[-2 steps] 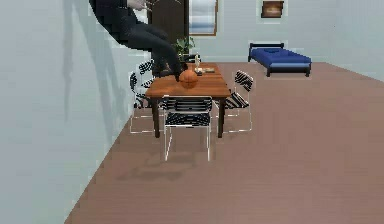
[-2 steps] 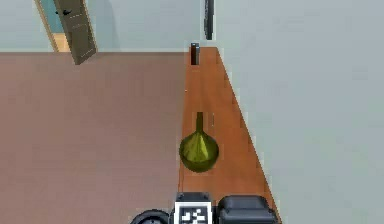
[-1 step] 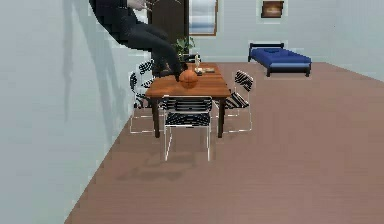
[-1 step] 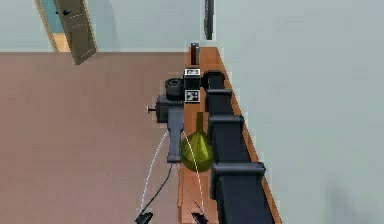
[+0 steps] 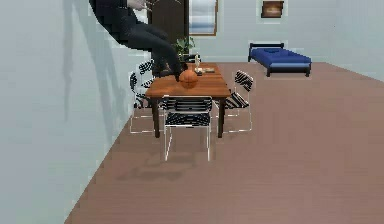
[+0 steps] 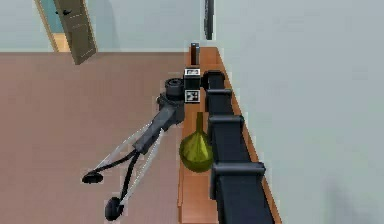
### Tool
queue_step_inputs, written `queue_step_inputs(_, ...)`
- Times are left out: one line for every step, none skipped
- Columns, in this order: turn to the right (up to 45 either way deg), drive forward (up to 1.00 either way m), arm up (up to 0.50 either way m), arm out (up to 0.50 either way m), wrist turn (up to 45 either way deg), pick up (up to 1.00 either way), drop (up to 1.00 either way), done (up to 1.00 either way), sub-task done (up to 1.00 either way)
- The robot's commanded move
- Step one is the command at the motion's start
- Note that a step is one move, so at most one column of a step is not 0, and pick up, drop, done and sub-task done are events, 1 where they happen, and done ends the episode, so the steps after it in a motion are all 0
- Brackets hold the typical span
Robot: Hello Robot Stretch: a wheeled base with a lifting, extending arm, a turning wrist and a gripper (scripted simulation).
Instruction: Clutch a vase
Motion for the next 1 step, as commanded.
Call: queue_step_inputs(0.0, 0.00, 0.00, 0.00, 45.0, 0.00, 0.00, 0.00, 0.00)
